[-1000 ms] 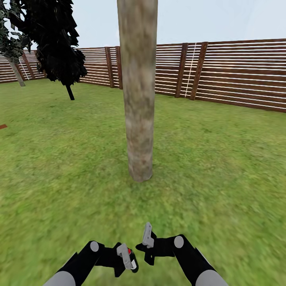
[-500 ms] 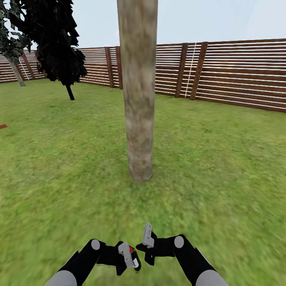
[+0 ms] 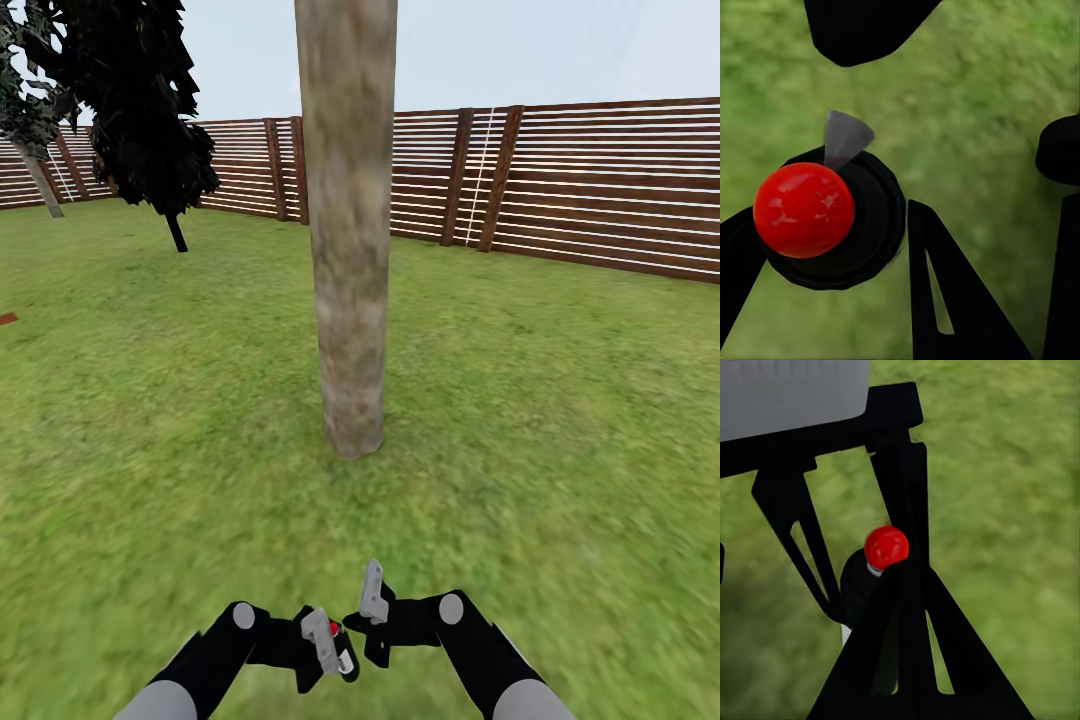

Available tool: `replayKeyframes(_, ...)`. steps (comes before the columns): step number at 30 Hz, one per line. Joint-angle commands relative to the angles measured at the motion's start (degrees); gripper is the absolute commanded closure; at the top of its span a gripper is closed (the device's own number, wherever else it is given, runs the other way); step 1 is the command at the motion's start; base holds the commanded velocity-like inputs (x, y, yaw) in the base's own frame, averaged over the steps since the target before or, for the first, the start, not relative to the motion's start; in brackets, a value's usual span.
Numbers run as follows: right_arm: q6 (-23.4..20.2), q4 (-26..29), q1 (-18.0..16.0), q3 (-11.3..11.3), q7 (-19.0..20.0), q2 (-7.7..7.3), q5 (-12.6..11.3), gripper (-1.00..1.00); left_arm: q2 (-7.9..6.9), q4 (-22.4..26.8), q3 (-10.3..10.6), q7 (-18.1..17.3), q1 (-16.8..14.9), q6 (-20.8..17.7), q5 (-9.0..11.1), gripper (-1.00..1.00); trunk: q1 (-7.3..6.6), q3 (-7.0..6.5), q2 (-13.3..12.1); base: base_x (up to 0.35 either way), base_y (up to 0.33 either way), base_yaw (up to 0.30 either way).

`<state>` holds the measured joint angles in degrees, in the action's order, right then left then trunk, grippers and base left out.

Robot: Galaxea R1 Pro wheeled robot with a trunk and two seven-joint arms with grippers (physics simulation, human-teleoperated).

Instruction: In the garden, pick up the pesticide atomizer on the floor and spray pesticide onto both trees until each tree trunk is fully covered.

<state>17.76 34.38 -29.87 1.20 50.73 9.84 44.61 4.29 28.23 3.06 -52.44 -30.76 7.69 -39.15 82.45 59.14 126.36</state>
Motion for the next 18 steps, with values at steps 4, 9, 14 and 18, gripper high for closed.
replayKeyframes(4, 0.31, 0.08, -0.01, -0.06, 0.02, 0.01, 0.48, 1.00, 0.10, 0.07, -0.07, -0.03, -0.01, 0.57, -0.58, 1.00, -0.01, 0.05, 0.02, 0.000, 0.000, 0.000)
replayKeyframes(9, 0.31, 0.08, -0.01, -0.06, 0.01, 0.01, 0.48, 1.00, 0.19, 0.07, -0.07, -0.03, -0.02, 0.59, -0.56, 1.00, -0.01, 0.05, 0.02, 0.000, 0.000, 0.000)
replayKeyframes(14, 0.31, 0.08, -0.01, -0.06, -0.02, 0.01, 0.48, 1.00, 0.20, 0.07, -0.07, -0.06, -0.01, 0.65, 1.09, 1.00, -0.01, 0.05, 0.02, 0.000, 0.000, 0.000)
replayKeyframes(18, 0.34, 0.08, -0.01, -0.06, -0.02, 0.01, 0.48, 1.00, 0.19, 0.02, -0.04, -0.09, 0.00, 0.66, 1.42, 1.00, -0.01, 0.05, 0.02, 0.000, 0.000, 0.000)
